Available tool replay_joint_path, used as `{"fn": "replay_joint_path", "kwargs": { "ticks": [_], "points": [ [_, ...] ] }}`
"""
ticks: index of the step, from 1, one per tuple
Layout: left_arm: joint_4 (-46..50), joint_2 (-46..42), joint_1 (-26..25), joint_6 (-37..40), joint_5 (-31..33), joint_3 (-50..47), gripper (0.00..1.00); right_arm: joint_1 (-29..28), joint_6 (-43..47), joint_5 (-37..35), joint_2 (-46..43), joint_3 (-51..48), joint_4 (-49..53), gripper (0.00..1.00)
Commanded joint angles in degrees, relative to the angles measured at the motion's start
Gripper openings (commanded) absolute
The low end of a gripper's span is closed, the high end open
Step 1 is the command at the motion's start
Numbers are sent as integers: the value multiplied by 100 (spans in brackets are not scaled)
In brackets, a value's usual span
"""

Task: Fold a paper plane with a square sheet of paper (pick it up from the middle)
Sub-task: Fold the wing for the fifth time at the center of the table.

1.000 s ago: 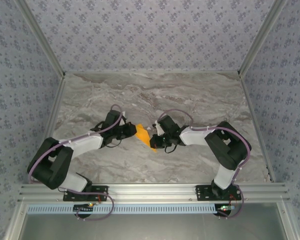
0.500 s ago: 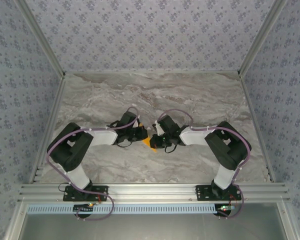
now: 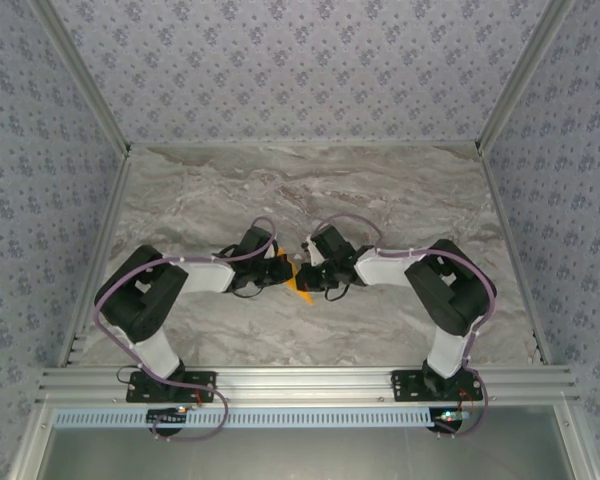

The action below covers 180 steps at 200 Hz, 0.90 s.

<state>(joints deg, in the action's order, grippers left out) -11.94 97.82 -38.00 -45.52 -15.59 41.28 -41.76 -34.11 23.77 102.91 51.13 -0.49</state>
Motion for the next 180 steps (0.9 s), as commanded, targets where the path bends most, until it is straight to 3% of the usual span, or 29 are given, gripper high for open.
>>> {"fn": "replay_joint_path", "kwargs": {
  "ticks": [1,47,125,180],
  "points": [
    [116,-50,-9,-70,136,-194,4,30,-94,-48,199,120,114,1],
    [72,-246,50,-78,319,-353,4,85,-1,-186,203,-188,350,0],
    [-487,-707,912,-255,496,-1224,4,100,74,-391,290,-518,638,0],
    [-627,-1798,1016,-130,289,-1394,5,44,76,-381,308,-521,647,0]
  ]
}}
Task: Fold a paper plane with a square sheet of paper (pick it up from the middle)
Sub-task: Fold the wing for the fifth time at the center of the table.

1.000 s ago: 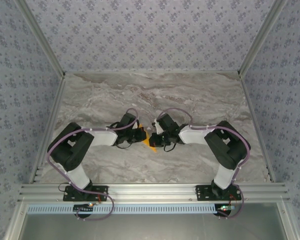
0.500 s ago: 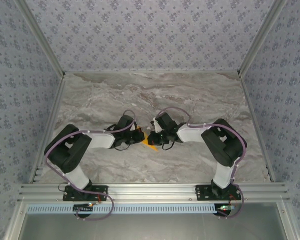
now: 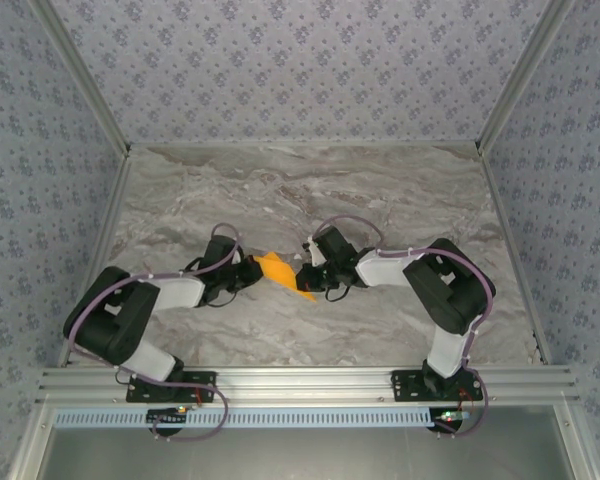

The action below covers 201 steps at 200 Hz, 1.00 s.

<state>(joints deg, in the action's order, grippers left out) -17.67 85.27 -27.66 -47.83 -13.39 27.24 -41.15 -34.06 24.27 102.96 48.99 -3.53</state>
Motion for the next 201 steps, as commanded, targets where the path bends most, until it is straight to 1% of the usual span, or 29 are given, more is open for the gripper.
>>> {"fn": "replay_joint_path", "kwargs": {
  "ticks": [1,31,48,62,81,94,126,201],
  "points": [
    [-62,-567,-24,105,75,5,5,-21,65,-432,304,-305,946,0],
    [-387,-938,-350,-3,276,-26,7,-45,37,-433,337,-304,926,0],
    [-544,-767,-605,1,412,84,7,-70,17,-440,364,-302,924,0],
    [-605,-434,-705,0,370,280,7,-80,6,-441,397,-289,920,0],
    [-893,35,-715,-74,301,438,6,-104,-4,-441,427,-286,923,0],
    [-925,291,-716,-88,318,572,6,-125,-13,-433,436,-279,928,0],
    [-1033,690,-715,-134,389,725,6,-147,-22,-441,445,-269,939,0],
    [-1170,1088,-700,-425,974,456,5,-144,-8,-450,482,-288,972,0]
  ]
}}
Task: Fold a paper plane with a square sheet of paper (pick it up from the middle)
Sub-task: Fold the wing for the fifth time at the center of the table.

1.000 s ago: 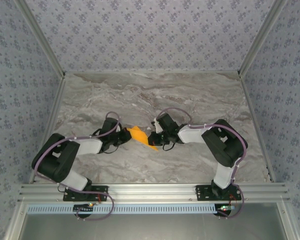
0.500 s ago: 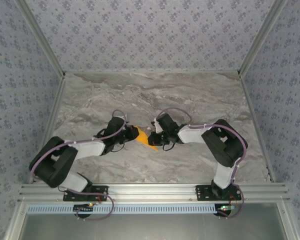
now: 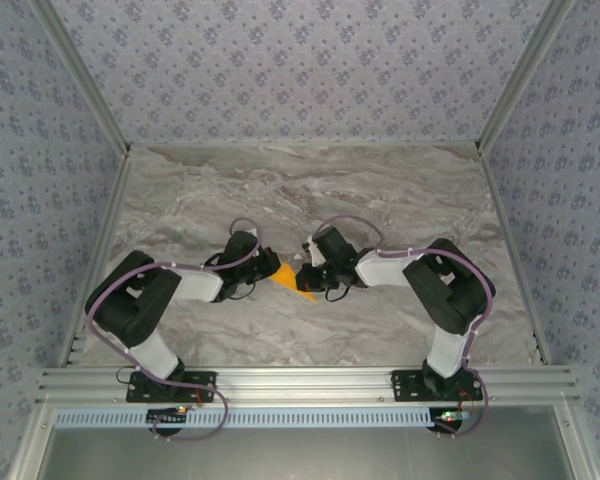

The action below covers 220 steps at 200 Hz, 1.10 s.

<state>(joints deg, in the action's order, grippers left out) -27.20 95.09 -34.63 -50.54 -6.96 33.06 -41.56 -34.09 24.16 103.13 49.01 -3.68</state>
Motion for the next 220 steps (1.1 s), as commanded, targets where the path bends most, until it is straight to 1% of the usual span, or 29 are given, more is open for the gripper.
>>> {"fn": "replay_joint_path", "kwargs": {
  "ticks": [1,74,96,146,183,207,220],
  "points": [
    [-221,106,-1,-156,338,-129,5,-100,-4,-439,463,-293,985,0],
    [-274,1,54,-613,1183,-696,5,-84,-10,-469,519,-300,1065,0],
    [-353,-50,169,-715,1321,-897,5,-82,-13,-521,549,-305,1141,0],
    [-366,-336,651,-750,1356,-1296,5,-78,-10,-570,611,-305,1234,0],
    [39,-866,971,-522,1398,-1417,5,-72,-2,-544,635,-263,1262,0],
    [316,-1246,1083,-269,1239,-1365,6,-84,-2,-488,621,-231,1252,0],
    [479,-1499,1081,-68,1009,-1259,7,-106,-20,-449,601,-206,1229,0]
  ]
}}
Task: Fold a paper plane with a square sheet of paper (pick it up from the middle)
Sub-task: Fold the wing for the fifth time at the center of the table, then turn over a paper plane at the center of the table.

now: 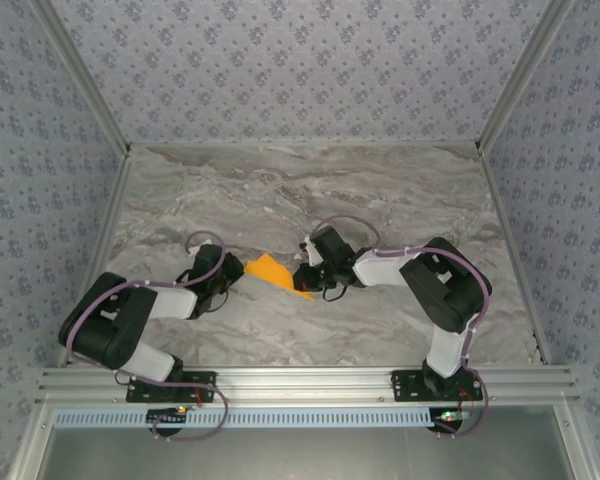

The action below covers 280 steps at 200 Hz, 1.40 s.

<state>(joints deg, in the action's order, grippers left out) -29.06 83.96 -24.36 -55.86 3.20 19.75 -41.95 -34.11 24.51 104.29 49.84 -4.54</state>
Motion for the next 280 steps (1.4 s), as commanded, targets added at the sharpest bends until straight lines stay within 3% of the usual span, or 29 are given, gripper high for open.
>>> {"fn": "replay_joint_path", "kwargs": {
  "ticks": [1,50,88,128,169,215,249,280],
  "points": [
    [682,-410,54,471,-32,86,7,-67,-17,-483,482,-286,1314,0],
    [1119,-972,-411,856,-714,550,10,-112,-44,-460,504,-202,1316,0],
    [777,-129,-1026,879,-1095,1000,10,-124,-78,-496,522,-238,1315,0],
    [658,747,-1149,831,-1104,1348,8,-144,-97,-522,471,-270,1332,0],
    [774,1076,-966,739,-639,1212,8,-146,-109,-544,437,-304,1315,0],
    [842,686,-207,510,-312,481,8,-140,-149,-486,253,-266,1268,0],
    [1466,-96,122,785,-276,333,16,-127,-302,-418,58,-117,1219,2],
    [2392,-867,122,1145,-443,731,29,-98,-468,-501,-392,7,1105,15]
  ]
}}
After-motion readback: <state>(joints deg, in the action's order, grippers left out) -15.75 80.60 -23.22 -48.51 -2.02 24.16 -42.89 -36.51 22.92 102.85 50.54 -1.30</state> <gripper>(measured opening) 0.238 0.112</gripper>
